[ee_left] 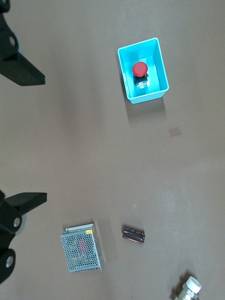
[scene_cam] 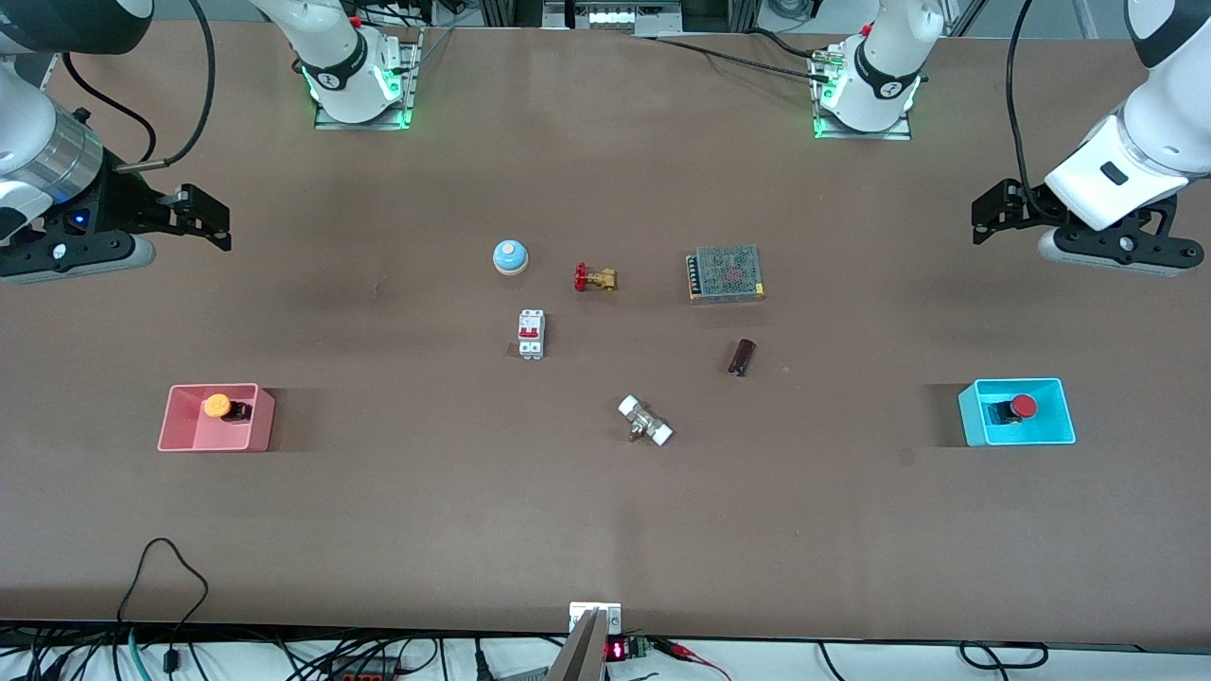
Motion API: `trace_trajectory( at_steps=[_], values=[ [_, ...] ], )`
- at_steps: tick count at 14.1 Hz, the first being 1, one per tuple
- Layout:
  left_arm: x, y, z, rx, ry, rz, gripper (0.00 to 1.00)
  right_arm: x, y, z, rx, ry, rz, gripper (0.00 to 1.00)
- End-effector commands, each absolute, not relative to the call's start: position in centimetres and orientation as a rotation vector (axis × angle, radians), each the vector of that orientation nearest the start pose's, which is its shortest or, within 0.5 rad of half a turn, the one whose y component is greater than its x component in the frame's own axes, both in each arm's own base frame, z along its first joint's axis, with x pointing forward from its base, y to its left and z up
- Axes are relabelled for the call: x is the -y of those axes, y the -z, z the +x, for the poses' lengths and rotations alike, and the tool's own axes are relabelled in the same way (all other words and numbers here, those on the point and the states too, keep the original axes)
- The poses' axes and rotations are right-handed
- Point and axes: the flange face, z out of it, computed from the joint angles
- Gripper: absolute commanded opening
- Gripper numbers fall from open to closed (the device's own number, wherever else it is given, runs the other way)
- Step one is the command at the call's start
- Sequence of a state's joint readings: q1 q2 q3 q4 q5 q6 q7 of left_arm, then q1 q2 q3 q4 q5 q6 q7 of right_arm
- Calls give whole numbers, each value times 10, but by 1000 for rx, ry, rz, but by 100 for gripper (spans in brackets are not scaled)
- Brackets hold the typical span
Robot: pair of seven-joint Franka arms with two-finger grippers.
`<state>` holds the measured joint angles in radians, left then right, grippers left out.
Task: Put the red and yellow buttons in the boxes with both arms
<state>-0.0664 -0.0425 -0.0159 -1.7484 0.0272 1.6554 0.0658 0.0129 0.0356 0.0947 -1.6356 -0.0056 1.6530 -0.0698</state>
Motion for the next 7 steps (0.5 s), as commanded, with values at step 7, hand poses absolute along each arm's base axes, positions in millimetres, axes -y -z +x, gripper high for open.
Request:
trace_trajectory(
  at_steps=[7],
  values=[
    [41,-577,544,-263,-91,-3106,100,-59,-581,574,228,-13,-3073,100]
  ],
)
